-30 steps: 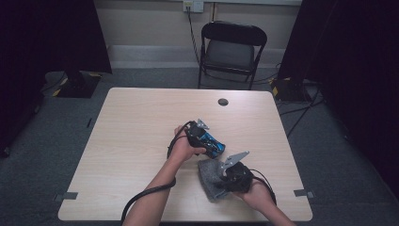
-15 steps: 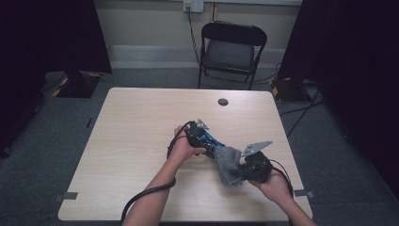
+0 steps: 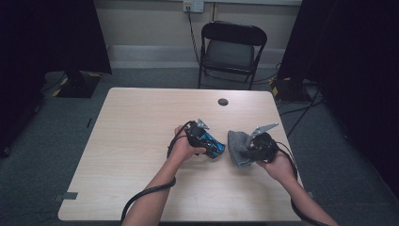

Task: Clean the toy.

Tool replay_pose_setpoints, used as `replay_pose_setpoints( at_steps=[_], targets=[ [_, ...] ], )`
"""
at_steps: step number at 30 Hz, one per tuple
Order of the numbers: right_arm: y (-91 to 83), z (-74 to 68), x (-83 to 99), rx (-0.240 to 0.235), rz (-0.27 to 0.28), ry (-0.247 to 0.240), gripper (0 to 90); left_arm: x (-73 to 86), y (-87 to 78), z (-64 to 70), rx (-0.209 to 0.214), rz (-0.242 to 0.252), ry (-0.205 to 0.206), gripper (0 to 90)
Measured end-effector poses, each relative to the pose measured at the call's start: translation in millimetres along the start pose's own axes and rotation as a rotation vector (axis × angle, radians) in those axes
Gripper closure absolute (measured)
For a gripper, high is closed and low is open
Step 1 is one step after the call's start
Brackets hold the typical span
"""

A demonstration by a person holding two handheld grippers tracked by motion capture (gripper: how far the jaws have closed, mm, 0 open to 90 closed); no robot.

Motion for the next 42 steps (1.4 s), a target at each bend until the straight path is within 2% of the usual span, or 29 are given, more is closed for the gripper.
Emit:
replay_pose_setpoints(
  at_steps=[5,10,14,18,20,24,28,30,33,35,39,42],
  targets=[
    [16.7,19.4,-1.5,0.018,-0.034,0.037,73.7,-0.1,0.2,-0.4,0.002,-0.001,0.003,1.0],
    [34.1,29.8,-8.2,0.036,-0.062,0.051,72.4,0.1,0.1,-0.4,0.003,-0.001,0.002,0.8],
    [48.8,30.0,-16.0,0.053,-0.097,0.045,66.9,0.4,0.6,-0.5,0.007,0.008,-0.001,0.6],
    [59.2,29.0,-23.6,0.093,-0.116,0.046,56.7,0.2,0.4,-0.7,0.005,0.005,0.002,0.5],
    [61.9,28.0,-28.4,0.109,-0.1,0.063,50.9,0.4,0.5,-0.6,0.007,0.006,0.001,0.5],
    [63.1,28.7,-32.9,0.132,-0.092,0.109,45.1,0.4,0.5,-0.6,0.008,0.006,0.001,0.5],
    [65.6,32.4,-35.0,0.122,-0.083,0.161,45.7,0.5,0.6,-0.8,0.009,0.008,0.001,0.3],
    [68.3,32.8,-36.6,0.102,-0.078,0.181,47.8,0.6,0.7,-0.8,0.009,0.011,0.0,0.2],
    [72.3,31.4,-41.6,0.112,-0.085,0.165,50.4,0.4,0.8,-1.0,0.01,0.008,0.002,0.0],
    [74.5,30.2,-45.7,0.105,-0.078,0.155,48.9,0.5,0.9,-0.9,0.01,0.01,0.001,0.0],
    [79.6,26.8,-52.4,0.1,-0.075,0.149,48.6,1.0,0.4,-1.3,0.011,0.011,0.005,0.0],
    [80.5,26.0,-56.6,0.09,-0.052,0.157,48.7,0.8,0.6,-1.2,0.012,0.011,0.003,0.0]
  ],
)
Point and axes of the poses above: each handheld gripper's, and its own axes: y roughly forward along the jaws, x roughly out of its underside, z roughly to its right, the point moved 6 cm from there along y, roughly forward along the jaws, and after that the axes turned 9 degrees about -y, right-handed, at the moved point
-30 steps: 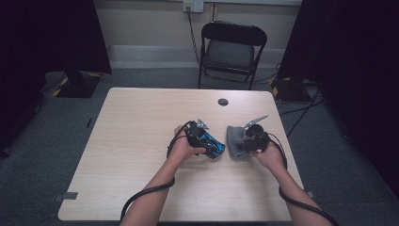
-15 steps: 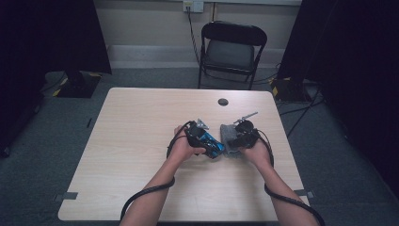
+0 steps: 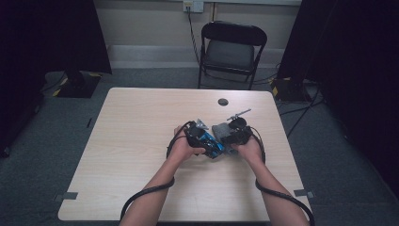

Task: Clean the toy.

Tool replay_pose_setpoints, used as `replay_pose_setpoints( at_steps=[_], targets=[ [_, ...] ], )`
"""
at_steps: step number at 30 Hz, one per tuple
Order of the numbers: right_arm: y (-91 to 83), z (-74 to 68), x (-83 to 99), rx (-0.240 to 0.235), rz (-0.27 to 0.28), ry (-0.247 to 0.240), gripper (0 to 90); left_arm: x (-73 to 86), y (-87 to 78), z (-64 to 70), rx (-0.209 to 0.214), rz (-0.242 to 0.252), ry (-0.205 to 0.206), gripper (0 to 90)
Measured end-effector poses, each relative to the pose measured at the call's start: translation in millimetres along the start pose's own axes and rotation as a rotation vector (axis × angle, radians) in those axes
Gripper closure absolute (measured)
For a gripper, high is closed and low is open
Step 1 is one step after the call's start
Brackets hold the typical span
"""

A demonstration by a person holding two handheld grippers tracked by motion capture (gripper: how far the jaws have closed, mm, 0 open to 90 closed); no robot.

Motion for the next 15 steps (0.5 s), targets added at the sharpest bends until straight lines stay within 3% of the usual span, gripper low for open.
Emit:
replay_pose_setpoints(
  at_steps=[7,12,15],
  targets=[
    [-6.8,5.2,-0.3,0.029,0.013,0.035,47.0,0.2,-0.1,-0.4,0.001,0.002,0.002,0.0],
    [-12.7,10.0,3.8,0.01,0.036,0.108,50.3,0.3,-0.1,-0.1,0.0,0.003,0.001,0.0],
    [-9.5,10.8,4.9,0.006,0.032,0.115,53.8,0.2,-0.1,0.0,-0.001,0.001,0.001,0.0]
  ],
)
Point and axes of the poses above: each handheld gripper's, and its own axes: y roughly forward along the jaws, x roughly out of its underside, z roughly to its right, the point moved 6 cm from there along y, roughly forward along the jaws, and after that the axes turned 9 degrees about -y, right-handed, at the moved point
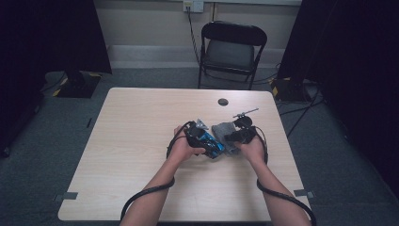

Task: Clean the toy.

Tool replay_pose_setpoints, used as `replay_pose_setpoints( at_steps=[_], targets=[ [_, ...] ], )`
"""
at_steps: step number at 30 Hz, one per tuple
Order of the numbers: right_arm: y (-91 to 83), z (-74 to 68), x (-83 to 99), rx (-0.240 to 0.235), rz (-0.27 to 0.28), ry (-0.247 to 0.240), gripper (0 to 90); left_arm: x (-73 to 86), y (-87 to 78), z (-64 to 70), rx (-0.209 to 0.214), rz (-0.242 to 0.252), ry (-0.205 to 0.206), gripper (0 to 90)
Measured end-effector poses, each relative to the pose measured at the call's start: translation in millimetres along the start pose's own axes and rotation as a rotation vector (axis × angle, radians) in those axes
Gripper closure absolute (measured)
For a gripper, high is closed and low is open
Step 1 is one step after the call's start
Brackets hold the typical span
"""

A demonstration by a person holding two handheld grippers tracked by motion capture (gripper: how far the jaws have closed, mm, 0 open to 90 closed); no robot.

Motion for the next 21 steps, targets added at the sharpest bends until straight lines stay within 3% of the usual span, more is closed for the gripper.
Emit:
replay_pose_setpoints(
  at_steps=[4,7,13,15,21],
  targets=[
    [8.5,-1.8,-2.8,-0.006,-0.014,0.012,51.9,-0.2,0.2,-0.3,0.003,-0.001,0.001,0.0],
    [15.8,-4.8,-7.1,0.005,-0.032,-0.006,51.7,-0.7,0.7,-0.2,0.004,-0.001,-0.001,0.0],
    [28.6,-9.9,-18.3,-0.001,-0.021,-0.002,51.3,-0.1,0.5,-0.7,0.007,0.006,0.0,0.0],
    [33.2,-10.4,-19.9,0.011,-0.041,-0.028,53.0,-0.2,0.5,-0.9,0.008,0.004,0.002,0.0],
    [40.3,-12.0,-19.3,0.016,-0.024,-0.026,66.1,0.3,0.5,-1.2,0.009,0.014,0.001,0.0]
  ],
)
Point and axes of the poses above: each handheld gripper's, and its own axes: y roughly forward along the jaws, x roughly out of its underside, z roughly to its right, the point moved 6 cm from there along y, roughly forward along the jaws, and after that the axes turned 9 degrees about -y, right-handed, at the moved point
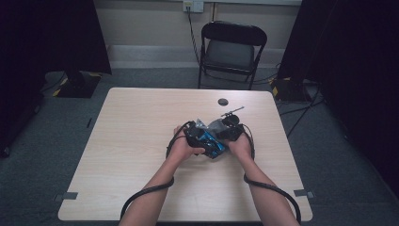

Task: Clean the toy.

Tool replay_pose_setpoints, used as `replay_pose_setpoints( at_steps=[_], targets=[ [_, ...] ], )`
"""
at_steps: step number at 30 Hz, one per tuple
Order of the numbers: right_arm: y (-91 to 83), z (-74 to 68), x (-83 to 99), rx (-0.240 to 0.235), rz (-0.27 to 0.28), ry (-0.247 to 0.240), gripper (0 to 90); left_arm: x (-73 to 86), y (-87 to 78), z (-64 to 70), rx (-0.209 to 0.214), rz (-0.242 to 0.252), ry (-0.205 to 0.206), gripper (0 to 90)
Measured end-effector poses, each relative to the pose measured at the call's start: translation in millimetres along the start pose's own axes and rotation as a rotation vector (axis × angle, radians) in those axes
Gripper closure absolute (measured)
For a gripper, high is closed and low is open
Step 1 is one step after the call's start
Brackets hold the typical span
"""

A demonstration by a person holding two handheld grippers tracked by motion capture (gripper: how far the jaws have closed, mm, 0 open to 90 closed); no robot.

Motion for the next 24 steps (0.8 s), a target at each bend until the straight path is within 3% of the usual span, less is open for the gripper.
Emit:
replay_pose_setpoints(
  at_steps=[4,11,14,16,20,24],
  targets=[
    [-1.5,-0.7,0.6,-0.007,-0.001,-0.012,73.1,0.3,-0.2,-0.3,0.003,0.003,0.003,0.0],
    [-12.5,8.4,-6.5,-0.004,0.065,0.039,75.8,0.7,-0.3,-0.2,0.003,0.007,0.004,0.0],
    [-10.6,9.3,-12.9,0.001,0.06,0.024,75.8,0.3,0.0,0.0,0.003,0.006,0.0,0.0],
    [-6.1,7.7,-16.3,-0.026,0.061,0.021,75.8,0.2,-0.2,-0.4,0.005,0.003,0.002,0.0],
    [9.5,-3.7,-19.3,-0.028,0.013,-0.049,76.0,0.5,-0.3,-0.9,0.005,0.006,0.002,0.0],
    [10.0,-3.8,-19.4,-0.05,0.016,-0.059,76.6,0.4,-0.2,-0.8,0.005,0.006,0.0,0.0]
  ],
)
Point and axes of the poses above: each handheld gripper's, and its own axes: y roughly forward along the jaws, x roughly out of its underside, z roughly to its right, the point moved 6 cm from there along y, roughly forward along the jaws, and after that the axes turned 9 degrees about -y, right-handed, at the moved point
